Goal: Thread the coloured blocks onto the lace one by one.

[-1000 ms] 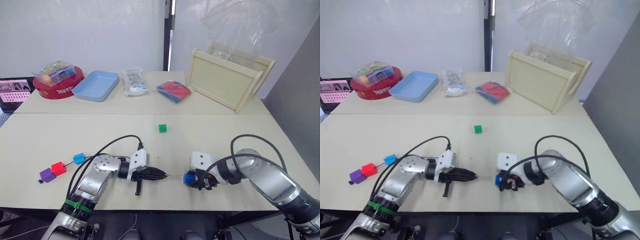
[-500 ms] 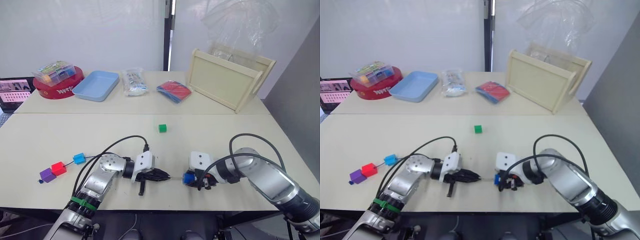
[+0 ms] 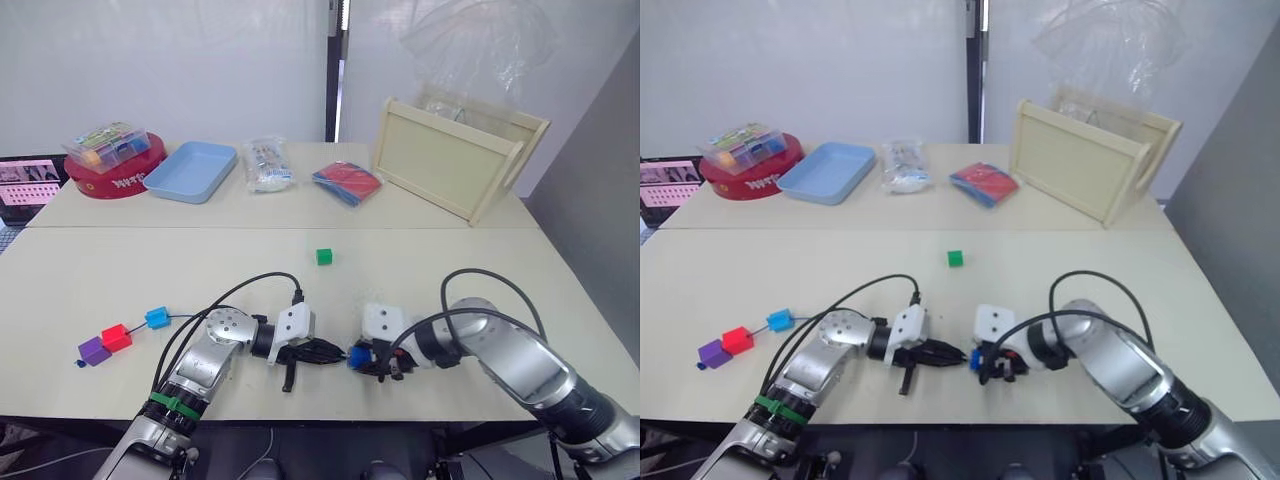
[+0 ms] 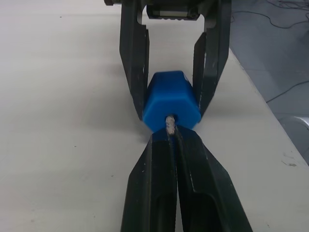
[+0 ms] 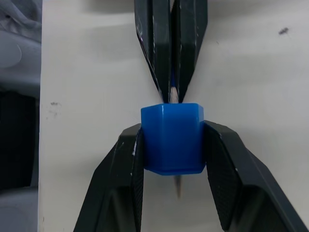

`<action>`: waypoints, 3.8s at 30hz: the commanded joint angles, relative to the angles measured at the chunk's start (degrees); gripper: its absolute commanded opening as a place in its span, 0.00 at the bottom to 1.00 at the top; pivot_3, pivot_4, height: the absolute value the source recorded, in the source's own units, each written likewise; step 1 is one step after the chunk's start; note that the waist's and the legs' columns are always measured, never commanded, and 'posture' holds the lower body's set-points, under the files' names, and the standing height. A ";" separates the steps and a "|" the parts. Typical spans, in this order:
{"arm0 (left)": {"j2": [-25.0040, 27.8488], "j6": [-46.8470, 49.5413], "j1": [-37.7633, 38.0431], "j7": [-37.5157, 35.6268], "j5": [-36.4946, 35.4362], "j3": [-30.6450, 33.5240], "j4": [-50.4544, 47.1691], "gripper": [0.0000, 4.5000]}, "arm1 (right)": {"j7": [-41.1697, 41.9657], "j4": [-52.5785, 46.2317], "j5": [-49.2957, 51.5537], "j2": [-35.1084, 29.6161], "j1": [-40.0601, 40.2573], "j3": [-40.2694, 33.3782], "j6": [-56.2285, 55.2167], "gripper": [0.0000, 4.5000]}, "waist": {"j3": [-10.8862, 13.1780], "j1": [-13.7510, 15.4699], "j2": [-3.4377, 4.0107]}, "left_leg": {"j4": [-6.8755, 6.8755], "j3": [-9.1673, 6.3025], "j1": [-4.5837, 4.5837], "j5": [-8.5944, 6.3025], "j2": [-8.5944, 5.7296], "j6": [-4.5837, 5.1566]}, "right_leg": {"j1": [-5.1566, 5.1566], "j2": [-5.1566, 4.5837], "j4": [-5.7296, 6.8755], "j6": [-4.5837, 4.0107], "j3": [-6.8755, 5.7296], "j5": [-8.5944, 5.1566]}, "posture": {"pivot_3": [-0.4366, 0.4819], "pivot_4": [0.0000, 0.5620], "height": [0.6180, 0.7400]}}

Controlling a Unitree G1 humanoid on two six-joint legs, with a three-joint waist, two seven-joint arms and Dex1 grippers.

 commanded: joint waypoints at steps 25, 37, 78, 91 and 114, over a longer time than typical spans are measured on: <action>9.48 -3.75 -1.51 -0.63 4.20 0.99 1.29 0.51 | -0.66 0.73 -2.15 2.00 -0.19 1.97 -0.52 0.28 | -0.02 -0.31 0.00 | -0.03 -0.03 0.07 0.00 0.04 0.00 | 0.00 0.06 0.06 0.00 0.00 0.00 | 0.48 0.27 1.00; 6.53 -1.53 -1.37 -1.68 0.51 1.85 -0.75 0.00 | -1.42 0.57 -1.91 2.88 -0.38 1.64 0.65 0.28 | -0.02 -0.42 0.00 | -0.02 -0.03 0.07 0.00 0.04 0.00 | 0.00 0.06 0.09 0.00 0.00 0.00 | 0.48 0.27 1.00; 1.15 -4.21 -3.52 -5.40 -0.15 -1.13 1.05 1.00 | -1.37 -13.03 7.72 -7.56 7.74 -12.68 6.86 1.00 | -0.02 0.20 -0.01 | 0.06 -0.03 -0.04 -0.01 -0.01 0.01 | 0.00 0.00 0.02 0.00 -0.02 0.00 | 0.48 0.27 1.00; -3.71 -4.10 -6.26 -3.23 2.57 -3.32 5.31 0.67 | -5.36 -12.74 4.72 -13.26 14.84 -15.94 0.75 1.00 | -0.02 -0.03 -0.02 | 0.07 -0.02 -0.04 -0.01 -0.01 0.03 | 0.01 0.02 0.04 0.00 -0.01 0.00 | 0.48 0.27 1.00; -2.26 -5.64 -7.06 -4.14 3.58 -3.55 6.07 0.30 | -4.92 -3.85 1.56 -7.59 13.84 -10.09 -2.80 0.44 | -0.02 -0.01 -0.02 | 0.09 -0.03 -0.03 -0.01 -0.01 0.02 | 0.01 0.02 0.03 0.00 -0.01 0.00 | 0.48 0.27 1.00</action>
